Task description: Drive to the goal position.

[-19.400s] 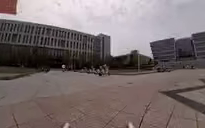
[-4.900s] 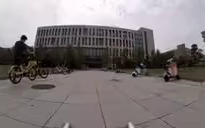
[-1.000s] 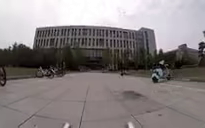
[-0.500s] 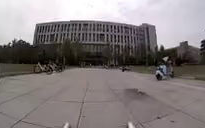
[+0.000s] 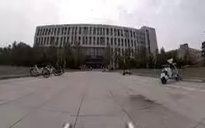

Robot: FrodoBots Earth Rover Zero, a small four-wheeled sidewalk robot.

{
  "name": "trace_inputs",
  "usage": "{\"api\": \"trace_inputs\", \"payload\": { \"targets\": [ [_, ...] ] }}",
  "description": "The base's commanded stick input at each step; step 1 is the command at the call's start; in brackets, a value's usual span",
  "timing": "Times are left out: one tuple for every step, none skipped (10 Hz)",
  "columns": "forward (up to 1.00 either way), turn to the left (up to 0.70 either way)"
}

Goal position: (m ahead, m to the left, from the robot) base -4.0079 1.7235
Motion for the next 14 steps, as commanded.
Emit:
{"api": "trace_inputs", "payload": {
  "targets": [
    [0.85,0.00],
    [0.85,0.00],
    [0.85,0.00],
    [0.85,0.00],
    [0.85,0.00],
    [0.85,0.00],
    [0.85,0.00],
    [0.85,0.00],
    [0.85,0.00],
    [0.85,0.00],
    [0.85,0.00],
    [0.85,0.00],
    [0.85,0.00],
    [0.85,0.00]
  ]
}}
